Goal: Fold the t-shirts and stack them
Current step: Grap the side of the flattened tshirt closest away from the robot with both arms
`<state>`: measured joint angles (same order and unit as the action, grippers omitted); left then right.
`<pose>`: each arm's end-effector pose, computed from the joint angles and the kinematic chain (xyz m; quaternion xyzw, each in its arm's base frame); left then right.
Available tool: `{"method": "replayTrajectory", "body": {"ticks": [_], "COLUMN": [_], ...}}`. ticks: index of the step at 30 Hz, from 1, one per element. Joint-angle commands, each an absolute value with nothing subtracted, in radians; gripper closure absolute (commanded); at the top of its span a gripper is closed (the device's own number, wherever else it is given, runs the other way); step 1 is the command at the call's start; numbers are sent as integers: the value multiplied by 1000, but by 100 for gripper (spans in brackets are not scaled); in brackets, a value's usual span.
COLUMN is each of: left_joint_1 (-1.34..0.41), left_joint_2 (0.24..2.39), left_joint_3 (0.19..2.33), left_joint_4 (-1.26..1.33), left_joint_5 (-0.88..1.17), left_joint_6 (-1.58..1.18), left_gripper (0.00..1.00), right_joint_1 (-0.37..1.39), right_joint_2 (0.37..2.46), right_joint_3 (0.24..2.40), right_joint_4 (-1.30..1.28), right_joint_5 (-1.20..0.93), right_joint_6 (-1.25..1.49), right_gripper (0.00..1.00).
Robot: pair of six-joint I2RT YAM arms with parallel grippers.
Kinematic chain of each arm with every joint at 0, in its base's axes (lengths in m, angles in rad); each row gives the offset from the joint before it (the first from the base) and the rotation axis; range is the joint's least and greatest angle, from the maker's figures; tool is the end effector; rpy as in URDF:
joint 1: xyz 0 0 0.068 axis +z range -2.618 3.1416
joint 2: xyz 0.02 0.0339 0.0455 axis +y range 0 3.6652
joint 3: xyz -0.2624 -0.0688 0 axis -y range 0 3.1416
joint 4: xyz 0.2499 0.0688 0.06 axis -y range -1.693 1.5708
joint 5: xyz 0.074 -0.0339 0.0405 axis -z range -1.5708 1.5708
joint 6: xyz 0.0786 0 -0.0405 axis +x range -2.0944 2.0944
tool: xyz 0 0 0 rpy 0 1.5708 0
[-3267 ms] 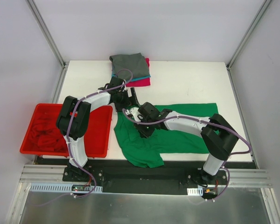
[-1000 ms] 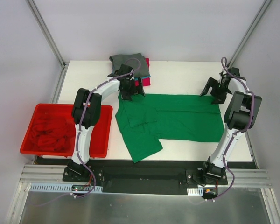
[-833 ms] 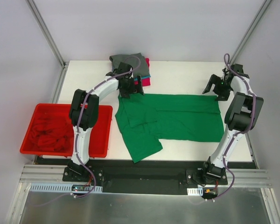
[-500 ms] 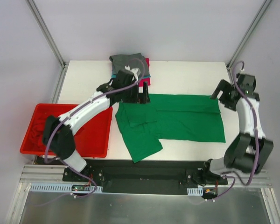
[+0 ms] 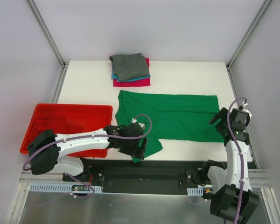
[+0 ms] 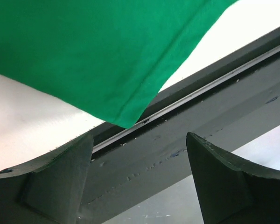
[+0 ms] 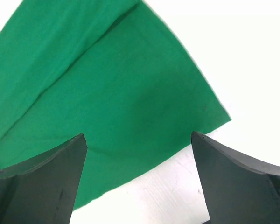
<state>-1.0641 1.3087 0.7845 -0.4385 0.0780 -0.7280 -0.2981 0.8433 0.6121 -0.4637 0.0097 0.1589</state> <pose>0.1332 -0.2525 0.1688 0.1710 0.9380 -0.2568 0.1578 0.2098 -0.0653 0.2129 0.2071 0.8816 -0.0339 0.4227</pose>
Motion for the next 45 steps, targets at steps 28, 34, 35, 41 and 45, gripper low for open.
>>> {"method": "replayTrajectory", "body": {"ticks": [28,34,35,41,45], "left_joint_1": [-1140,-1140,-1138,-1131,-1115], "left_joint_2": [1540,1523,1526,1534,1525], "left_joint_3": [908,960,971,1014,1025], "left_joint_4": [-537,-534,-534,-534,-534], "left_joint_5": [-84,-118,-117,-106,-97], "left_joint_6": [-815,-779,-772,-736,-735], "left_gripper": [100,100,100,100,100], "right_joint_1": [-351,-362,-362,-379,-391], "right_joint_2": [736,759,765,819,871], "right_joint_3": [542,503,497,468,453], "right_joint_4": [-518,-568,-558,-538,-460], "right_joint_5": [158,271,279,390,313], "right_joint_6": [313,389,394,422,423], "right_gripper": [4,1,1,11,18]}}
